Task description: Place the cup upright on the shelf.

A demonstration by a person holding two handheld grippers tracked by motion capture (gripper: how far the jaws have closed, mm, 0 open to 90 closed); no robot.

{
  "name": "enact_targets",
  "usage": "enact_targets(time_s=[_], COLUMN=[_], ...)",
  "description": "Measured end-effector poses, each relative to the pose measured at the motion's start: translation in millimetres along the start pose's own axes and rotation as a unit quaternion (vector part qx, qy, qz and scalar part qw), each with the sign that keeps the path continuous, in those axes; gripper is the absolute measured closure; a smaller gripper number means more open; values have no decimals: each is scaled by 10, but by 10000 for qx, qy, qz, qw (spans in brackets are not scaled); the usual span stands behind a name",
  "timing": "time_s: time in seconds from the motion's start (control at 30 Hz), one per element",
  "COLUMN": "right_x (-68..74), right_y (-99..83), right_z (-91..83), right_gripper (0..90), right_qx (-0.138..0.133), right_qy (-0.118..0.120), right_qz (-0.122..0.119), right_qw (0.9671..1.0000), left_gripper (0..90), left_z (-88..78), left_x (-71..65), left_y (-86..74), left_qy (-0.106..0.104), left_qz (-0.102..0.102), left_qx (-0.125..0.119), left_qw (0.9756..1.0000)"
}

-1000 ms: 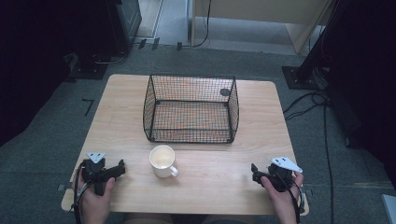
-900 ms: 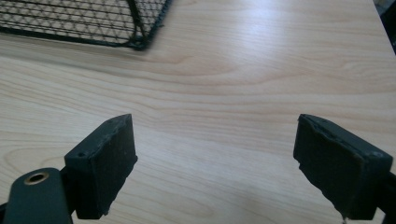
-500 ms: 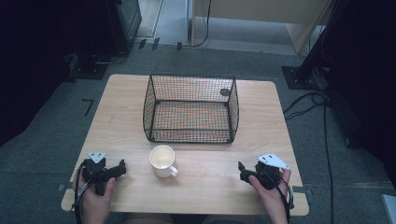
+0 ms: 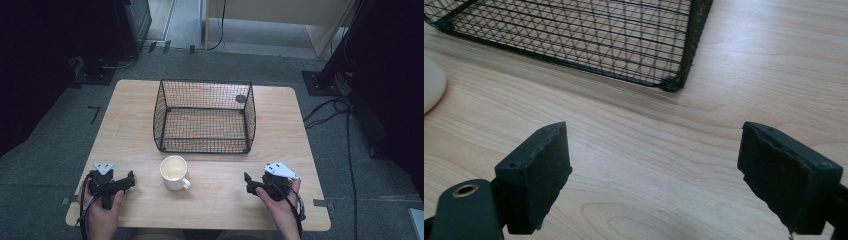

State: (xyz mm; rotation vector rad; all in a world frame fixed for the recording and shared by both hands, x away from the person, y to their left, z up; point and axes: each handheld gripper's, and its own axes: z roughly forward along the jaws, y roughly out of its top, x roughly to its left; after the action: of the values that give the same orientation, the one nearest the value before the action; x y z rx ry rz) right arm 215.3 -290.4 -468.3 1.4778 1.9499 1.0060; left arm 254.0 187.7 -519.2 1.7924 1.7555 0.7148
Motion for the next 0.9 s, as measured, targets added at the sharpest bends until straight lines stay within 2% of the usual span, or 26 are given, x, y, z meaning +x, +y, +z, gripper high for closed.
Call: enact_targets(time_s=[0.53,0.9], right_x=[282,463], right_y=[91,123], right_z=[58,86], right_gripper=[135,169], right_qx=[-35,-53], right_qy=[384,632], right_qz=[-204,-370], right_qw=[9990,9973], left_gripper=[22,22], left_z=[0,1], left_x=[0,0], left_y=[0,0], left_qy=[1,0], left_qz=[1,0], left_qx=[0,-2], left_qw=[10000,10000])
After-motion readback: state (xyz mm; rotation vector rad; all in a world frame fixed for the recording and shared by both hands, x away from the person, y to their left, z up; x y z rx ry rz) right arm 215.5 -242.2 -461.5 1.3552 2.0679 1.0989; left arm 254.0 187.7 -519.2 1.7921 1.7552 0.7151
